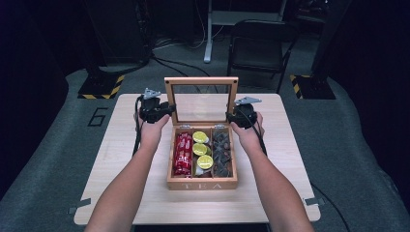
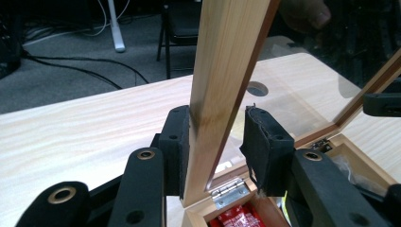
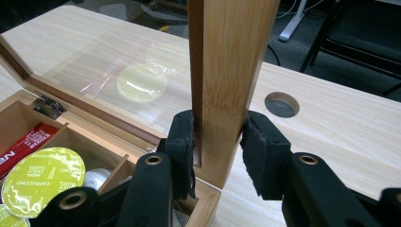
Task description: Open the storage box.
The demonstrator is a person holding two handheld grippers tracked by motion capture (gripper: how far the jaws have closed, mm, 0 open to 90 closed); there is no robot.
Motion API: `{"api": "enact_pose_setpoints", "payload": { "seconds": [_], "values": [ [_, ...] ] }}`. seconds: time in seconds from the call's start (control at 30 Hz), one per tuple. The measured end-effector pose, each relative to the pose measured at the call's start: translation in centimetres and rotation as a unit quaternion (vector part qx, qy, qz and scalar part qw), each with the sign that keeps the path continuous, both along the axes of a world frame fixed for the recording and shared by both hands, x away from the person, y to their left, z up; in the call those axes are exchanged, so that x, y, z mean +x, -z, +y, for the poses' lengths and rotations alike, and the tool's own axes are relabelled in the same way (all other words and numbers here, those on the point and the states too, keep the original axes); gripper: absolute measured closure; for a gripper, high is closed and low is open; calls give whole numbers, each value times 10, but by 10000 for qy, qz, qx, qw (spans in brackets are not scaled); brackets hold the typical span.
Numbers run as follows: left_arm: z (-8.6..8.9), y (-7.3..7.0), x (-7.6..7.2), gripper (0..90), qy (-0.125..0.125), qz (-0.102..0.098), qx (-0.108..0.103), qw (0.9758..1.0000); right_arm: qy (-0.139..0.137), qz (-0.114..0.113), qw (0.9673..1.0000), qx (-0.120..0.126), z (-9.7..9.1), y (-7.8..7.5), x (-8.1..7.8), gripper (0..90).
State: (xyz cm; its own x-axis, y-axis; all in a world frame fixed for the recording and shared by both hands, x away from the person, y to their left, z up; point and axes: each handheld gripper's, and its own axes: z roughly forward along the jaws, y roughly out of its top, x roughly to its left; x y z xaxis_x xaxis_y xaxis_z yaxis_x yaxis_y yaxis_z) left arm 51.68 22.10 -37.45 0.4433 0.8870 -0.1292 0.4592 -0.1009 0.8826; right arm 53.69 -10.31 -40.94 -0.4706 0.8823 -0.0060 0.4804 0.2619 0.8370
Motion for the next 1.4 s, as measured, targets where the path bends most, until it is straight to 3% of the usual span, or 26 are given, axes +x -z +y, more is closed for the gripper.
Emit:
{"api": "enact_pose_setpoints", "payload": {
  "seconds": [0.2, 0.37, 0.53, 0.9, 1.3, 1.4],
  "values": [
    [0, 0, -3, 599, 74, -4, 55, 10000, 73, 46, 10000, 6, 1, 0, 1, 645],
    [-4, 2, -4, 509, 190, 156, -25, 9997, 109, 89, 9999, 7, 2, -1, 4, 644],
    [-9, 1, -6, 477, 257, 106, 99, 9996, 162, 112, 9998, 28, 3, 0, 8, 643],
    [-2, -2, -11, 470, 268, 63, 102, 9996, 265, 213, 9994, 74, 4, 2, 17, 639],
    [7, -3, -15, 467, 204, 110, 38, 9997, 312, 325, 9990, -42, 5, 1, 20, 647],
    [7, -2, -16, 464, 207, 122, 53, 9997, 283, 286, 9992, -49, 4, 2, 18, 599]
  ]
}}
